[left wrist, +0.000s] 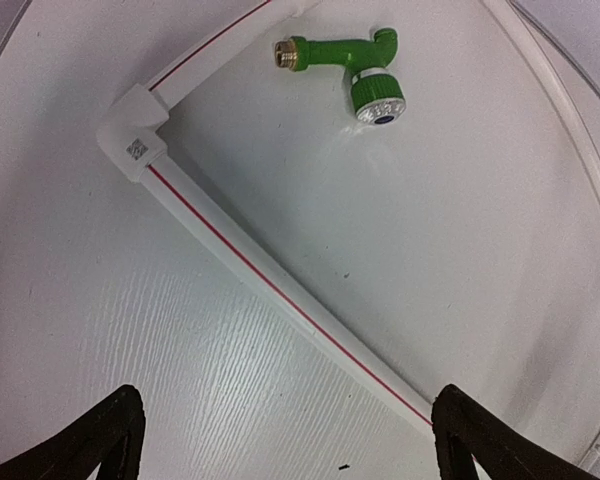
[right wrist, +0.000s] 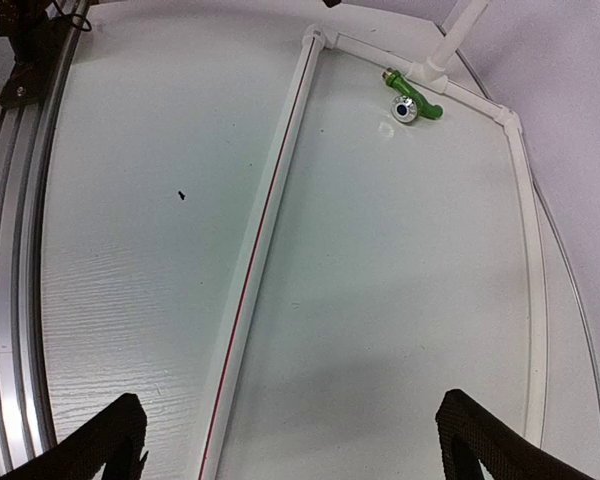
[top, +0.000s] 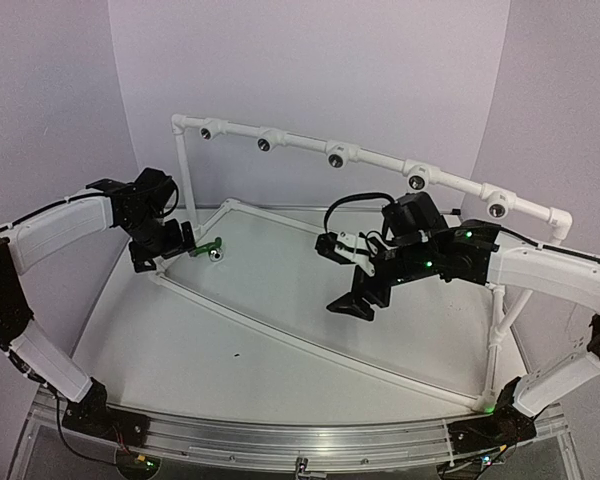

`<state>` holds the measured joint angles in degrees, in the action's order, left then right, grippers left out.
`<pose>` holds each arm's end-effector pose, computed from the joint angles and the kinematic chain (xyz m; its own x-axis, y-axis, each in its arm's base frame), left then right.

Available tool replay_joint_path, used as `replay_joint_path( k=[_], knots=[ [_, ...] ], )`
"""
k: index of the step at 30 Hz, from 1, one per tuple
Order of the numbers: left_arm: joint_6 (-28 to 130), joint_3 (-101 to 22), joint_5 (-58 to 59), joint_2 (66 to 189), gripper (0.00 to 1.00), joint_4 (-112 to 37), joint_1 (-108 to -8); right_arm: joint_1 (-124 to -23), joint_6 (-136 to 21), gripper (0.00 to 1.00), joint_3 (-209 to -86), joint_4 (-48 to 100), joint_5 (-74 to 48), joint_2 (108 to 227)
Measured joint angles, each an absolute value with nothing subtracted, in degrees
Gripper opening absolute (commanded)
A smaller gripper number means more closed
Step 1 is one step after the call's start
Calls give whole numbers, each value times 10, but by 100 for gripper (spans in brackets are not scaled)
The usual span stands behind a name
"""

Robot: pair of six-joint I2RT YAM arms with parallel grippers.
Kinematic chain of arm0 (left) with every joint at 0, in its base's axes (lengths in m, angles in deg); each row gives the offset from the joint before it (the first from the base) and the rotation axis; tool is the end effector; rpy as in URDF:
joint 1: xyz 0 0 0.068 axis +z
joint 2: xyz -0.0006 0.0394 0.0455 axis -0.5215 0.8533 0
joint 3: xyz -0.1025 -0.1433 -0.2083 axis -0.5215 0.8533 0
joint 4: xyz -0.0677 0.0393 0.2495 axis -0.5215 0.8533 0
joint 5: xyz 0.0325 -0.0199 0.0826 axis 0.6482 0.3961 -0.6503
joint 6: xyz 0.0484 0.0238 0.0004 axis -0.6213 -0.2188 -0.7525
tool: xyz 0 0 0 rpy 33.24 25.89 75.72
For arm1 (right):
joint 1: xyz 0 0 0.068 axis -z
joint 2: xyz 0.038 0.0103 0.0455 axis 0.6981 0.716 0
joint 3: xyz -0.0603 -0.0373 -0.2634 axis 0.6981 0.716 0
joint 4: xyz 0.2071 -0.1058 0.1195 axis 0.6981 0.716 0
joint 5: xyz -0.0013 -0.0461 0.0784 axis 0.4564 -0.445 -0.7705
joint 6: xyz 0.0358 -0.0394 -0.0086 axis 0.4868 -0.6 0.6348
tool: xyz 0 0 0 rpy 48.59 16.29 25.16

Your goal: Install the water faucets

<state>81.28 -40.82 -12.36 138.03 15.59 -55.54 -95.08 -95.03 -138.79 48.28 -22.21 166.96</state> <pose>0.2773 -0.1211 0.2846 -0.8579 -0.3458 -0.3801 -0.2658 0.9317 -0.2477 0.1916 0.2515 0.3096 0.1258 -0.6149 -0.7785 -0.9585 0.1271 -0.2554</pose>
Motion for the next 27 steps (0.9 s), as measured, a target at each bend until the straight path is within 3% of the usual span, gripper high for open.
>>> replay_joint_path(
  k=[8, 17, 27],
  knots=[
    [769, -610, -145, 1574, 99, 172, -558, -951, -943, 98, -1389, 478, -221, 1672],
    [754, -821, -135, 1788, 87, 211, -558, -950, -904, 98, -1389, 458, -213, 1672],
    [780, -919, -140, 1900, 77, 250, -558, -949, -901, 98, -1389, 456, -205, 1672]
  ],
)
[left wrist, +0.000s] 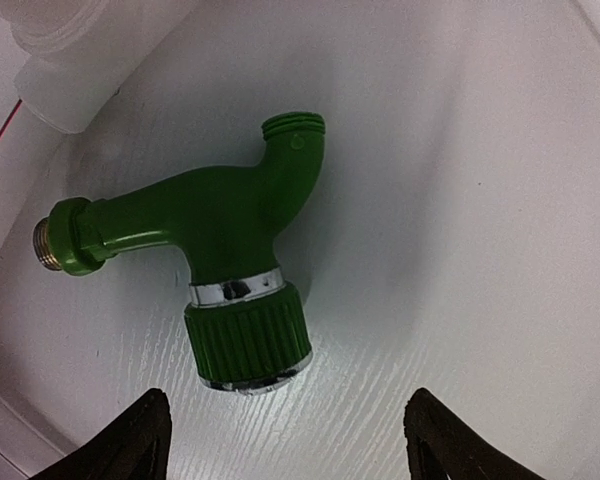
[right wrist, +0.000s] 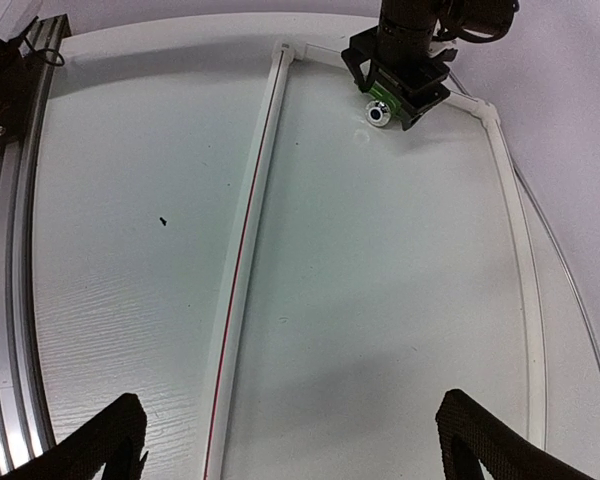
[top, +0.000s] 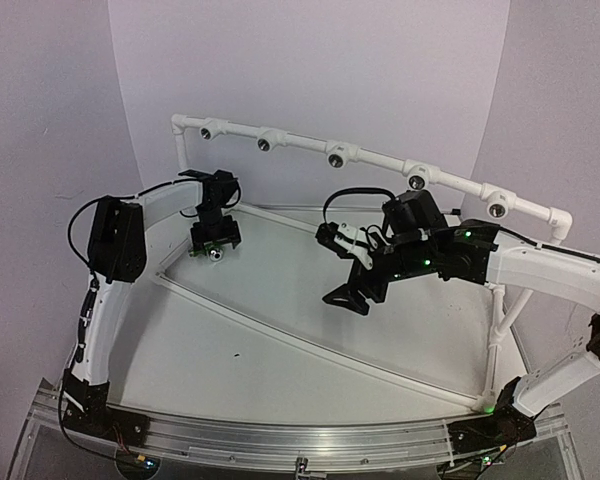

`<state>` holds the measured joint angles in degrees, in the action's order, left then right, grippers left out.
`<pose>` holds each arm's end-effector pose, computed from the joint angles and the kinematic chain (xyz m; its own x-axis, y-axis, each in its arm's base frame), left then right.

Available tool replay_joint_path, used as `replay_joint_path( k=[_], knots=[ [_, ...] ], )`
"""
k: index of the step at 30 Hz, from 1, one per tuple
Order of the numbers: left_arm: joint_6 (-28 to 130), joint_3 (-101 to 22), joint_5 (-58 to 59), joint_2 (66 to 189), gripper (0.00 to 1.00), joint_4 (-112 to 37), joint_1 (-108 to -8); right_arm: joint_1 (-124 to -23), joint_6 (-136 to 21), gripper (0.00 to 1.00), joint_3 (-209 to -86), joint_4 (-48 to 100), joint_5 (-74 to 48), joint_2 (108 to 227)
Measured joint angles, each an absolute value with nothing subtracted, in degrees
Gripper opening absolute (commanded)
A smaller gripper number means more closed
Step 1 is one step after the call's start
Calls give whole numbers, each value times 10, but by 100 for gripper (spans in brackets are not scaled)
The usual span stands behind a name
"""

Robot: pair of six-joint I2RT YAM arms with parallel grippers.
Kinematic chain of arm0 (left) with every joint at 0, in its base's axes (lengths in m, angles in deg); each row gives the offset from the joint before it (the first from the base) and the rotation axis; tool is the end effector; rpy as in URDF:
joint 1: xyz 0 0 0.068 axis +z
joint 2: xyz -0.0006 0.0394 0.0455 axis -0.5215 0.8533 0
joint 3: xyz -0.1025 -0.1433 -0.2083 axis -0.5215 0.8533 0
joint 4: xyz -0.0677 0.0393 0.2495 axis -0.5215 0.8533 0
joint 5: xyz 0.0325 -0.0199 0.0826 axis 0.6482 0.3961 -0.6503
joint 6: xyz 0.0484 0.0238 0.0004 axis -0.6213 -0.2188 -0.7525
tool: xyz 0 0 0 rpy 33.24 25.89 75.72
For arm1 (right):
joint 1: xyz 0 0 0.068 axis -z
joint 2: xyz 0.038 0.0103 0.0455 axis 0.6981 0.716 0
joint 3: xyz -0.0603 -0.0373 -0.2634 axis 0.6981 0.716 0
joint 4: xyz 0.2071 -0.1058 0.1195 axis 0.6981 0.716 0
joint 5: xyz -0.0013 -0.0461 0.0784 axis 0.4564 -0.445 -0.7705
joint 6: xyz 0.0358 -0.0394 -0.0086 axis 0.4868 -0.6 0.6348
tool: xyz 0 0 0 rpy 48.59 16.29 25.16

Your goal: Install the water faucets

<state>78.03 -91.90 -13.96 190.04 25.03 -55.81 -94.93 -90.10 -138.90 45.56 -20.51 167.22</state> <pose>0.4560 -0.2025 0.1869 -0.9223 -0.2642 -0.2821 -0.2469 0.9643 -0.0958 0.1958 0.2536 0.3129 0.0607 -0.5840 -0.8095 -0.9519 0.2100 -0.2229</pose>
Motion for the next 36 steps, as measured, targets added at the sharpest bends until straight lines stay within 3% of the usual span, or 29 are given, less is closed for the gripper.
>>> replay_joint_path(
  k=[12, 23, 29, 36],
  knots=[
    [815, -936, -166, 1950, 64, 286, -557, -948, -875, 98, -1401, 452, -214, 1679],
    [821, -970, -172, 1972, 58, 292, -537, -948, -863, 98, -1426, 448, -253, 1692],
    [811, -987, -176, 1981, 68, 292, -524, -948, -862, 98, -1428, 448, -268, 1697],
    [812, -1021, -175, 1996, 66, 297, -523, -948, -860, 98, -1442, 449, -279, 1707]
  ],
)
